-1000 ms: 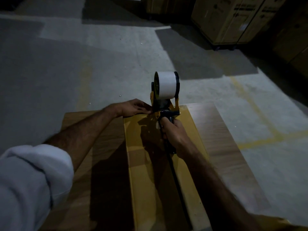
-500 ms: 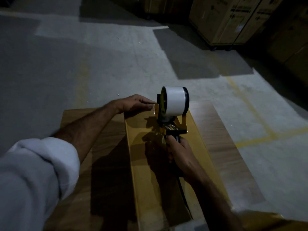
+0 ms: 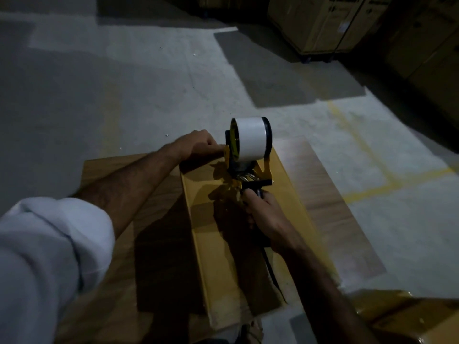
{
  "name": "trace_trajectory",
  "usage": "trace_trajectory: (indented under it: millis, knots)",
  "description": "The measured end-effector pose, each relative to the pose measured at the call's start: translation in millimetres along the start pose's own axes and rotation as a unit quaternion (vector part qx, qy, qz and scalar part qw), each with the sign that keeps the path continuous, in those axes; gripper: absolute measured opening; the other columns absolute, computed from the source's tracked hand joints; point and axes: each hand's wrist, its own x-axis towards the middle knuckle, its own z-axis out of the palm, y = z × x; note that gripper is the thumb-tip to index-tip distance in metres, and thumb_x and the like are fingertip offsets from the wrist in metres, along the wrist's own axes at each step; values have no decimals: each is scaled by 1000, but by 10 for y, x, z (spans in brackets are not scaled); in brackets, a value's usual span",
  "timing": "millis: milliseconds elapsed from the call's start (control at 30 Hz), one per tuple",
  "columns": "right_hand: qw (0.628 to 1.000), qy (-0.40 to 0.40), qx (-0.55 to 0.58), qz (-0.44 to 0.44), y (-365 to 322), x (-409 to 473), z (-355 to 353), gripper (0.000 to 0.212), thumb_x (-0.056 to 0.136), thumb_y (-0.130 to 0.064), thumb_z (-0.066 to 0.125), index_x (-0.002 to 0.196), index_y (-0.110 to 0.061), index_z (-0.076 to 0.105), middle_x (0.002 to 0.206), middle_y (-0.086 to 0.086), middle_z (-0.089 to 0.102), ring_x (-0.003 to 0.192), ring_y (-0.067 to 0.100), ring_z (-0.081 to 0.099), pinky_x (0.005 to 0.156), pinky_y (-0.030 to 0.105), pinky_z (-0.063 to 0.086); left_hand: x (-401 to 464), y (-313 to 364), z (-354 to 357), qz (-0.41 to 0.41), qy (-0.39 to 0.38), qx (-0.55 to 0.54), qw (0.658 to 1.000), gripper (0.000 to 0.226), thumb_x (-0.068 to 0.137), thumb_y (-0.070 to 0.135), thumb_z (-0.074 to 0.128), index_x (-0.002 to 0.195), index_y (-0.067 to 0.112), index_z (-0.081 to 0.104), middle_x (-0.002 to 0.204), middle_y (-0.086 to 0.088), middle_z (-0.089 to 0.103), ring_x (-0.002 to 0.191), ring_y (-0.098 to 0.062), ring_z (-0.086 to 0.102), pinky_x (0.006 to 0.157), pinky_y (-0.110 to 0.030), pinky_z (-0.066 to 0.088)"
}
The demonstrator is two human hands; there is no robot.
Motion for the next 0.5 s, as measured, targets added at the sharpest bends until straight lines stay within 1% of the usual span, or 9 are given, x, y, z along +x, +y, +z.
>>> trace_trajectory:
  millis: [100,133,167,233,300,367,433,467,500]
  knots:
    - [1000,6,10,21,121,-149,-25,30,105,-31,50,76,-25,54,65,-8,46,55,7,41,49,20,35,-50,87,74,9,56,4,998,69,72,82,45,106,31,78,102,10,74,84,-10,66,68,-32,49]
    - [999,12,13,26,165,-207,-35,31,105,-30,51,75,-26,55,63,-10,46,53,6,41,48,19,34,-91,109,123,22,79,-14,997,67,74,81,47,113,34,75,107,15,72,89,-7,65,72,-32,48]
    - [999,21,11,33,195,-257,-40,32,105,-30,50,74,-27,55,62,-11,46,53,6,41,48,18,34,-142,122,189,49,99,-26,994,64,79,79,47,121,37,72,114,17,70,96,-7,64,77,-34,49]
    - [998,35,3,44,217,-308,-40,31,105,-30,50,75,-25,54,61,-12,46,54,6,41,49,19,35,-220,127,314,146,123,-7,982,48,94,65,44,129,40,63,129,11,68,108,-9,61,87,-39,52]
    - [998,34,0,43,200,-315,-27,30,106,-29,49,77,-24,53,61,-13,47,54,4,42,50,18,36,-271,91,326,222,96,65,968,45,99,55,34,133,38,58,139,3,63,117,-14,60,93,-39,53]
    - [999,30,3,38,178,-317,-16,28,105,-28,49,79,-23,54,62,-12,46,53,4,41,48,18,34,-269,46,272,248,64,135,957,56,100,52,27,142,27,56,150,-3,54,132,-23,54,102,-47,51]
    - [999,27,5,40,182,-347,-31,27,105,-29,49,79,-22,53,63,-10,46,53,5,40,47,18,34,-270,40,240,248,50,181,950,60,103,56,22,148,26,50,161,-3,42,142,-26,45,109,-53,47]
    - [999,27,4,47,199,-380,-42,27,105,-30,49,79,-22,53,64,-9,46,53,6,40,47,18,34,-270,36,243,240,48,203,948,60,105,57,19,151,29,45,166,-1,33,147,-27,38,116,-55,40]
    - [998,30,6,58,228,-423,-49,26,104,-31,50,80,-21,53,65,-7,45,54,6,40,48,19,34,-276,29,264,232,52,224,945,60,106,58,15,153,32,41,170,0,22,153,-28,28,123,-55,28]
